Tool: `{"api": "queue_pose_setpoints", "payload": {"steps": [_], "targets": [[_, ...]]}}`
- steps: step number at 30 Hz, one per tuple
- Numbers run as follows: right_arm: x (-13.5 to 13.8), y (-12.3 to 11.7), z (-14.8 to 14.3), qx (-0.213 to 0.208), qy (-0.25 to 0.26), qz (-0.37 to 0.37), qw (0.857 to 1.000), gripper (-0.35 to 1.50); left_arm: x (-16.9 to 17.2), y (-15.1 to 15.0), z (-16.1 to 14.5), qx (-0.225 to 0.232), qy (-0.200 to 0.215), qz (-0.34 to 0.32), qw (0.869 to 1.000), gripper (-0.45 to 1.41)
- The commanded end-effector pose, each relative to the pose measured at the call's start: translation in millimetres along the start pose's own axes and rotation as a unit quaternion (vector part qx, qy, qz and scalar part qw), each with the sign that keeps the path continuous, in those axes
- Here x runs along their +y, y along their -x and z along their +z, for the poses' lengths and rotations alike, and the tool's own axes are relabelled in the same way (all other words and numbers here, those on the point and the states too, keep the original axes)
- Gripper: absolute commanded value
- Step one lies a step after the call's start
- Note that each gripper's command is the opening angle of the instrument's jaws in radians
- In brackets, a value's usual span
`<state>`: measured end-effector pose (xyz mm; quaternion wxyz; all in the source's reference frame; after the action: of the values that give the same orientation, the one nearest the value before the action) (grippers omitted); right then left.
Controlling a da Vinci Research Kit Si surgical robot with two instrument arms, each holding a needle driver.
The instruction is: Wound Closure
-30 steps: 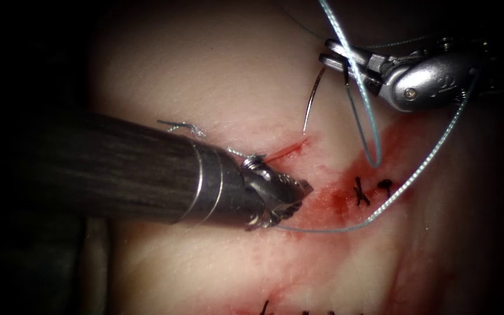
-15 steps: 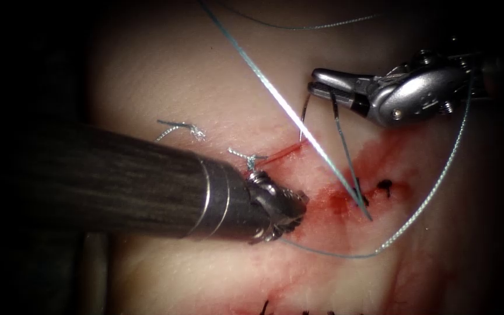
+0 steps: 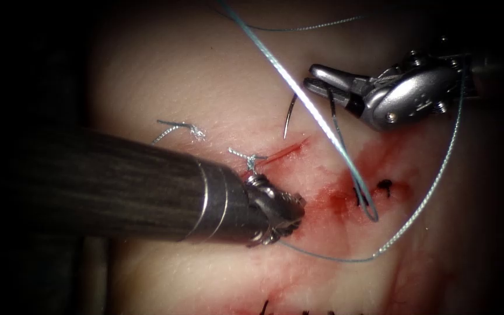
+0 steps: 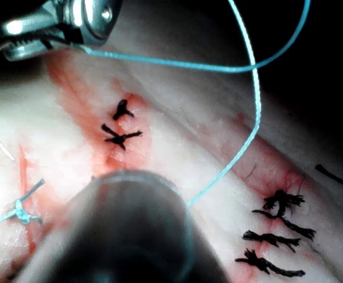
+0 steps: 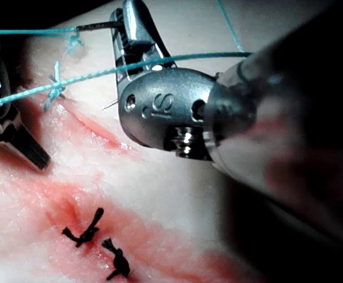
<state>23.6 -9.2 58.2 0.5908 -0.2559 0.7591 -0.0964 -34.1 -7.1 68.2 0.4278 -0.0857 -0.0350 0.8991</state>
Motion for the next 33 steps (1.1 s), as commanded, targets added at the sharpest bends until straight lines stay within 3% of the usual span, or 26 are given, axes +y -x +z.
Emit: {"api": "queue_pose_setpoints", "payload": {"steps": [1, 22, 33], "targets": [[-0.6, 0.7, 0.7, 0.001, -0.001, -0.003, 1.000, -0.35, 0.3, -0.2, 0.6, 0.000, 0.001, 0.001, 1.000, -0.45], [-2.5, 1.6, 1.0, -0.002, -0.042, -0.034, 0.999, -0.35, 0.2, 0.0, 0.6, -0.003, 0.003, -0.009, 1.000, -0.45], [-2.0, 1.9, 0.6, -0.003, -0.056, -0.061, 0.997, -0.35, 0.1, 0.0, 0.5, -0.004, 0.002, -0.010, 1.000, -0.45]]}}
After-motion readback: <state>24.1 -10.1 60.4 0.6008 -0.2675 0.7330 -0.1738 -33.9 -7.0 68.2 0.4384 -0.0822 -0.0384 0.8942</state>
